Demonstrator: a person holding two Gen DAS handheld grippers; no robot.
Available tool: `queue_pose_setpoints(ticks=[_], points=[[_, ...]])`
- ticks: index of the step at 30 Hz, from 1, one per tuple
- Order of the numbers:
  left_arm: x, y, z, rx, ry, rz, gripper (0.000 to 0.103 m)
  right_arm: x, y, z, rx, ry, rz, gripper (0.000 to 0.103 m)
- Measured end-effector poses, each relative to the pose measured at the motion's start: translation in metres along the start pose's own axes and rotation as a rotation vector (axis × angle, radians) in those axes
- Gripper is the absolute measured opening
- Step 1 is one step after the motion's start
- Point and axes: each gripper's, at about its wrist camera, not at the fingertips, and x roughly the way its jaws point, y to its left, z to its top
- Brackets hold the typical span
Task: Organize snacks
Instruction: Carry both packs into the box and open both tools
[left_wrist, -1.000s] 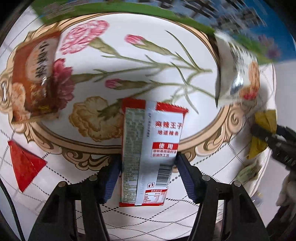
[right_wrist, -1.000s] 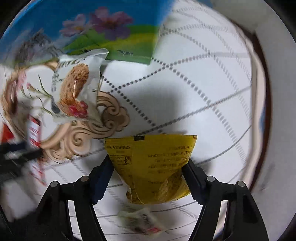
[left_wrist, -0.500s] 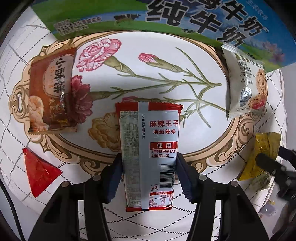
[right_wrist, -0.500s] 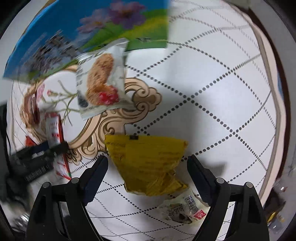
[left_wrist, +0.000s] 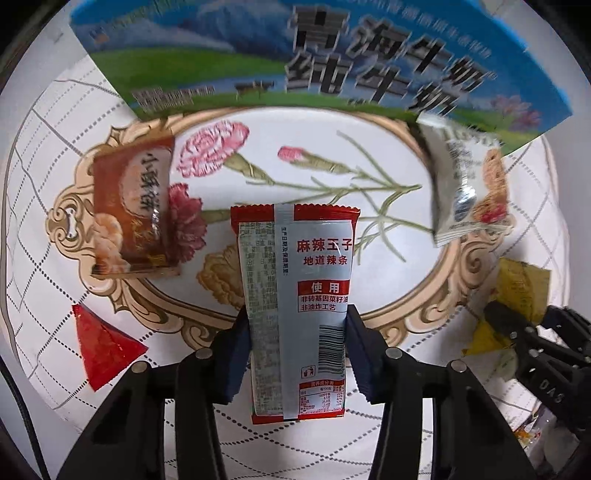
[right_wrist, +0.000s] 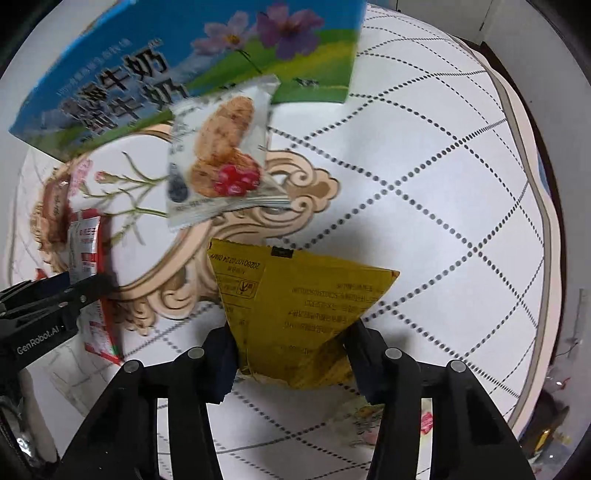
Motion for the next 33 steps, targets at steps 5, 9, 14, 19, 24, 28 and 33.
queue_pose_setpoints(ticks=[5, 9, 14, 19, 24, 28, 33], points=[[-0.038, 0.001, -0.005, -0.008, -0.037, -0.068, 0.044, -0.024, 0.009, -0.005, 0.010, -0.033, 0.090, 0.053], [-0.075, 0.008, -0.003, -0.018, -0.073, -0.132, 0.044, -0.056, 0.024, -0.007, 0.017, -0.066, 0.184, 0.053], [-0.136, 0.018, 0.016, -0.011, -0.142, -0.217, 0.044, -0.099, 0.035, 0.019, -0.001, -0.124, 0.292, 0.053], [-0.183, 0.028, 0.070, 0.021, -0.199, -0.219, 0.044, -0.136, 0.077, 0.064, -0.029, -0.185, 0.376, 0.053], [-0.193, 0.043, 0.144, 0.027, -0.215, -0.128, 0.045, -0.148, 0.136, 0.141, -0.056, -0.243, 0.370, 0.053], [-0.162, 0.060, 0.202, -0.007, -0.112, -0.106, 0.045, -0.132, 0.156, 0.199, -0.044, -0.216, 0.349, 0.053], [-0.109, 0.066, 0.232, -0.022, 0.020, -0.091, 0.045, -0.097, 0.167, 0.238, -0.036, -0.143, 0.309, 0.053]])
